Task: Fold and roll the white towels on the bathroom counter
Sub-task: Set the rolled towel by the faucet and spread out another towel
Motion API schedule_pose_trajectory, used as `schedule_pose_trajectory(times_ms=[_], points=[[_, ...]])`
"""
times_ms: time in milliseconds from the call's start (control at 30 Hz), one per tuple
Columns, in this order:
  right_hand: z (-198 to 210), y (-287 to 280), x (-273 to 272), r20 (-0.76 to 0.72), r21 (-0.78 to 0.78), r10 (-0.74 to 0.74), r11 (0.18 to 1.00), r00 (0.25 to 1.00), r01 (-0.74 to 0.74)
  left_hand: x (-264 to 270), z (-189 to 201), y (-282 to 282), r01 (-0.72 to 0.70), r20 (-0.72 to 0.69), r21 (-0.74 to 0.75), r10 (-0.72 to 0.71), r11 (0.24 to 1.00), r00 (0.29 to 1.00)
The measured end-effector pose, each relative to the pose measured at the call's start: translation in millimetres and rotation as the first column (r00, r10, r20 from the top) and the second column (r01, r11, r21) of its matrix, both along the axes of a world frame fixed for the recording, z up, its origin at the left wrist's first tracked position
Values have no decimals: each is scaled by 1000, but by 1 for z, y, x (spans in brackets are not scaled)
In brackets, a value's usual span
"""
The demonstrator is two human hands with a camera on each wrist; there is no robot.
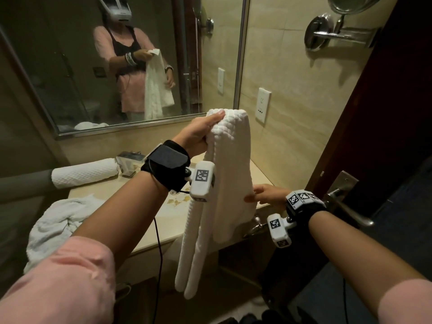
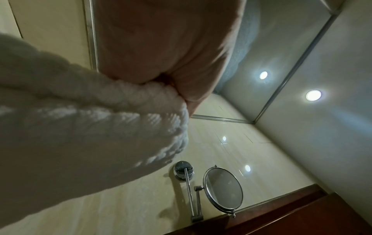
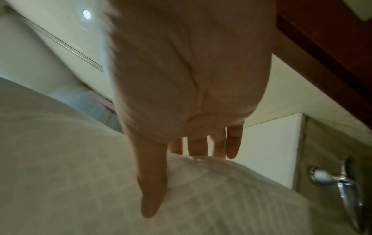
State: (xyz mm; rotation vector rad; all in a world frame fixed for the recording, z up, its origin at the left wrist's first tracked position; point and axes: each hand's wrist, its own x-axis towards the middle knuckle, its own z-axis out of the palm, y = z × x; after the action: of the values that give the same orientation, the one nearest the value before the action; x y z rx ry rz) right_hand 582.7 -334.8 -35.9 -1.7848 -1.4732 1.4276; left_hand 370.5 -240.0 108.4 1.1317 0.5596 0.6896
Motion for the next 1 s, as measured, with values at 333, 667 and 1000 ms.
schedule_pose_trajectory(times_ms=[333, 667, 1000], points=[[-7, 15, 15, 207, 321, -462, 865, 862, 386, -33, -8, 7, -155, 40, -226, 168, 962, 985], [32, 11, 32, 116, 597, -667, 639, 736, 485, -71, -34, 11, -348, -143, -374, 317, 860, 938], [62, -30, 30, 404, 195, -88, 981, 910, 9, -96, -45, 6, -452, -217, -350, 399, 821, 891]])
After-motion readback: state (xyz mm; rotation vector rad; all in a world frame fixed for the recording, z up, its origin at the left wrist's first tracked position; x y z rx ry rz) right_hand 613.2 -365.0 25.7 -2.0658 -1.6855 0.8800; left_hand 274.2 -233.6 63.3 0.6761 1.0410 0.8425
